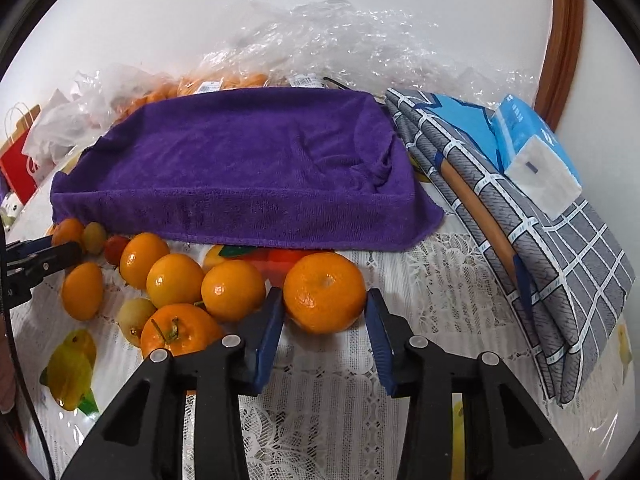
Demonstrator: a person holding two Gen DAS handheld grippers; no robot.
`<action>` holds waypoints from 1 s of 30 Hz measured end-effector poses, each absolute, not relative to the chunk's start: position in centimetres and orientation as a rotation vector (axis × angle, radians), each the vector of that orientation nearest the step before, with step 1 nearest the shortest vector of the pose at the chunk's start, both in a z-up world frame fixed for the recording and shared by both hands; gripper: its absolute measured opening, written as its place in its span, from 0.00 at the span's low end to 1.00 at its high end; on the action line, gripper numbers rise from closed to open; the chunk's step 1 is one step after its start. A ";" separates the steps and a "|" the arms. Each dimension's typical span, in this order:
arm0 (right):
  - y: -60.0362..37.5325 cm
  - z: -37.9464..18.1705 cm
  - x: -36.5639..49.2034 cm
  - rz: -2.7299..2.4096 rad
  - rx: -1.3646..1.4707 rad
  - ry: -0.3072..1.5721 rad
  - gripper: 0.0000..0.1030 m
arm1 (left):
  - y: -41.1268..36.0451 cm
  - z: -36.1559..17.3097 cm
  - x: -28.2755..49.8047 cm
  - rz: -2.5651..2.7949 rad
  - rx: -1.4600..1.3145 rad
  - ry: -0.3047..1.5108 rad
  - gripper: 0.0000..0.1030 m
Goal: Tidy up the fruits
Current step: 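Close the left tool on a tangerine while the right tool grasps another tangerine, then lift both held tangerines and carry them over the purple towel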
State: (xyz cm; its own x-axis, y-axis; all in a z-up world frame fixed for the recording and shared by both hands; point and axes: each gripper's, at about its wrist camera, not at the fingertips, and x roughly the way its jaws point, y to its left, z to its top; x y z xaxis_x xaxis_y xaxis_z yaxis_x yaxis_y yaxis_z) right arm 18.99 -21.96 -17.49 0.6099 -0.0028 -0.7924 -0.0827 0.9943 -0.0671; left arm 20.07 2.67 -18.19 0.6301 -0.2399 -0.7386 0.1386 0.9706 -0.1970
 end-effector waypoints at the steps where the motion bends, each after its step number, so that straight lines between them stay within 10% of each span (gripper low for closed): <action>1: -22.2 -17.5 19.0 0.053 -0.084 0.916 0.40 | 2.8 -18.2 20.0 -0.221 -0.133 0.863 0.40; 30: -22.9 -14.9 16.2 0.117 -0.029 0.723 0.39 | 5.4 -16.1 17.9 -0.207 -0.286 0.676 0.39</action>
